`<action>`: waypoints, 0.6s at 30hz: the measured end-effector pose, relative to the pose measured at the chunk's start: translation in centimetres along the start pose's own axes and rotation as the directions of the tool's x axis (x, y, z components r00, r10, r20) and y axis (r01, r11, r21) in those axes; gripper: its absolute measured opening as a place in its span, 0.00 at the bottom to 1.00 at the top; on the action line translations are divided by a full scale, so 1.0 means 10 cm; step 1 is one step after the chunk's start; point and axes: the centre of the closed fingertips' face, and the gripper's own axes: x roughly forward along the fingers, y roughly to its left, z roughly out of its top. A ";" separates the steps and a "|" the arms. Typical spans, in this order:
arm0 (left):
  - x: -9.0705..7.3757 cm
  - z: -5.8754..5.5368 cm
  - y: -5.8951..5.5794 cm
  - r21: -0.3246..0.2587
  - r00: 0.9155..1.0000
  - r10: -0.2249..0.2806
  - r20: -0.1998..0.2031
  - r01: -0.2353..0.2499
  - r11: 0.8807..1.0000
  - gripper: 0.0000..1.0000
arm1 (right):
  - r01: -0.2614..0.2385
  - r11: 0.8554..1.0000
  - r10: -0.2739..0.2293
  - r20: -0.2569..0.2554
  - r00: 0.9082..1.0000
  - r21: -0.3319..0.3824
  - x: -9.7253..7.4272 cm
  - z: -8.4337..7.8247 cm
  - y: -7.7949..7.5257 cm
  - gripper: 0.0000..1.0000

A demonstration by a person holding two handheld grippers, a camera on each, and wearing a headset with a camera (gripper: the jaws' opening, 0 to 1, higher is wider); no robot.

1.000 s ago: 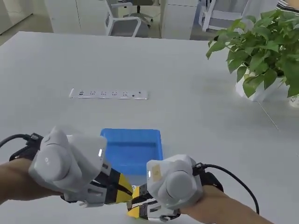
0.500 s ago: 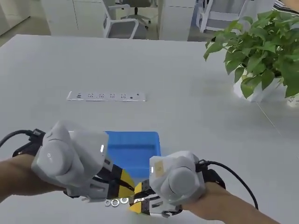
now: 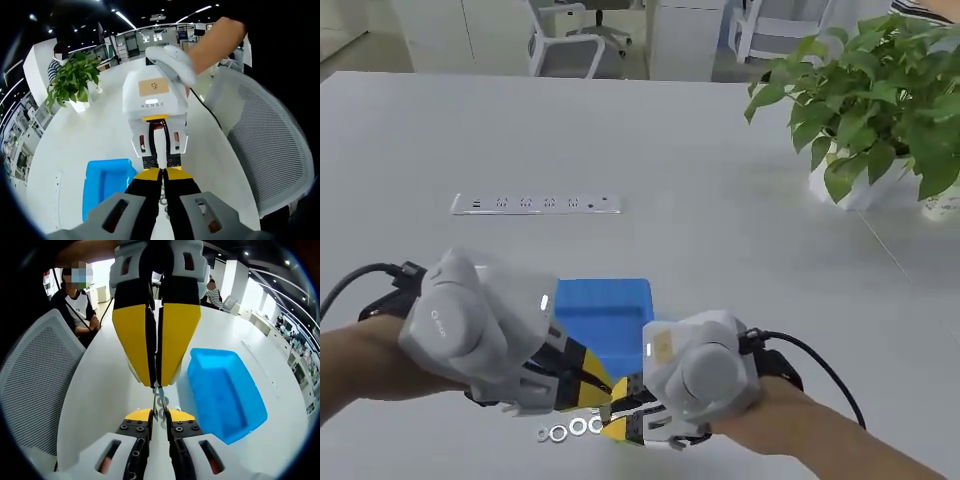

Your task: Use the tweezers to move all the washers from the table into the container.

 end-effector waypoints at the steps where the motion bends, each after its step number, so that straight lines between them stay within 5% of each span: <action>1: 0.01 0.00 0.00 0.000 1.000 -0.001 0.000 0.001 1.000 0.06 | 0.000 1.000 0.000 -0.001 1.000 0.000 0.00 0.00 0.00 0.13; 18: 0.05 -0.02 0.07 0.017 1.000 -0.021 0.001 0.021 1.000 0.06 | 0.021 1.000 -0.021 0.004 1.000 0.023 0.02 -0.05 -0.06 0.13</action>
